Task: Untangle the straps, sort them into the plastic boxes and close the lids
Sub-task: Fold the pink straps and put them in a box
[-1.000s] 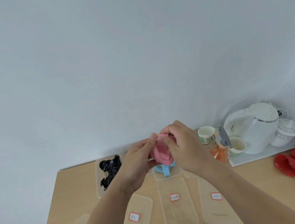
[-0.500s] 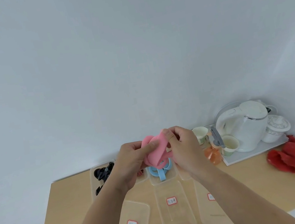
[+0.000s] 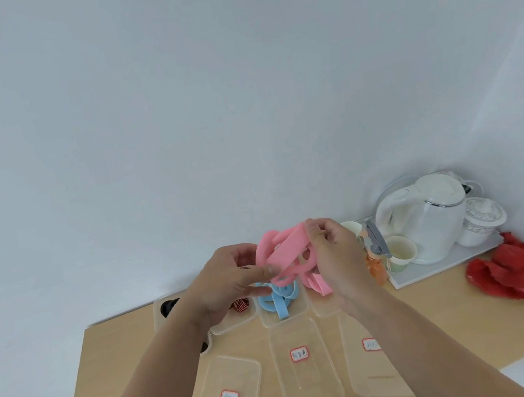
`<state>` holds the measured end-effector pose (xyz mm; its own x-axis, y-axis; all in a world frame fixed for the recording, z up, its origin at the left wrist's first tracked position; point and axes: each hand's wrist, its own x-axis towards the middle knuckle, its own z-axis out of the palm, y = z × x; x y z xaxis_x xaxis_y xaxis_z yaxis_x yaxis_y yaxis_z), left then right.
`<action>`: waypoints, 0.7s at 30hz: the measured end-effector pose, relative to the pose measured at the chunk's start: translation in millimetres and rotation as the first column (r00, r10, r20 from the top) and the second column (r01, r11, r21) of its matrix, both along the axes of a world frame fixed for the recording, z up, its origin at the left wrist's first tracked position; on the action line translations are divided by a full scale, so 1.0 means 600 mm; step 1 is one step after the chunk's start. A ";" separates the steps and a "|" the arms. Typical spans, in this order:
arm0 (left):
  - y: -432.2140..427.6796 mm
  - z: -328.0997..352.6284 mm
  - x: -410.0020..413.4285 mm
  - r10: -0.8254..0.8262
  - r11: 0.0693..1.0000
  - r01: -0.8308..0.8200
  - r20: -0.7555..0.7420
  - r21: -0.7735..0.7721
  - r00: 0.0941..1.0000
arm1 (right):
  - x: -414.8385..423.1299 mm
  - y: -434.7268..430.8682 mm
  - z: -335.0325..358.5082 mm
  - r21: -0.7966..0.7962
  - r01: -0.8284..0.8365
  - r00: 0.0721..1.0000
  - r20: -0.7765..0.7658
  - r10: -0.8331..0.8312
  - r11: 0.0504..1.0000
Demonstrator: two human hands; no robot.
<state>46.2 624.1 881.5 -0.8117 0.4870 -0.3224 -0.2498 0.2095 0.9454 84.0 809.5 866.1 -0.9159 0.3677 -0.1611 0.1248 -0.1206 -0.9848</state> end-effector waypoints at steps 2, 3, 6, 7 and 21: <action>0.006 -0.017 -0.005 0.061 0.998 -0.061 0.005 0.012 0.998 | 0.002 0.014 0.001 -0.099 -0.067 0.998 -0.020 0.065 0.993; 0.010 -0.021 -0.007 0.063 0.998 -0.064 0.017 0.021 0.998 | 0.004 0.022 -0.003 -0.105 -0.106 0.994 -0.025 0.104 0.989; 0.022 -0.026 -0.017 0.031 0.999 -0.031 0.036 0.018 0.999 | 0.012 0.048 -0.022 0.015 -0.172 0.985 0.023 0.172 0.985; 0.027 -0.025 -0.021 0.021 1.000 -0.021 0.040 0.007 0.999 | 0.014 0.056 -0.030 0.051 -0.181 0.983 0.048 0.178 0.982; 0.121 -0.121 -0.062 0.013 1.000 -0.009 0.193 -0.021 0.981 | 0.036 0.110 -0.144 -0.264 0.026 0.959 0.278 0.051 0.964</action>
<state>8.9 696.8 808.7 -0.7384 0.4707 -0.4829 -0.4295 0.2238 0.8749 105.7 875.5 779.8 -0.8236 0.2661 -0.5009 0.3940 -0.3668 -0.8427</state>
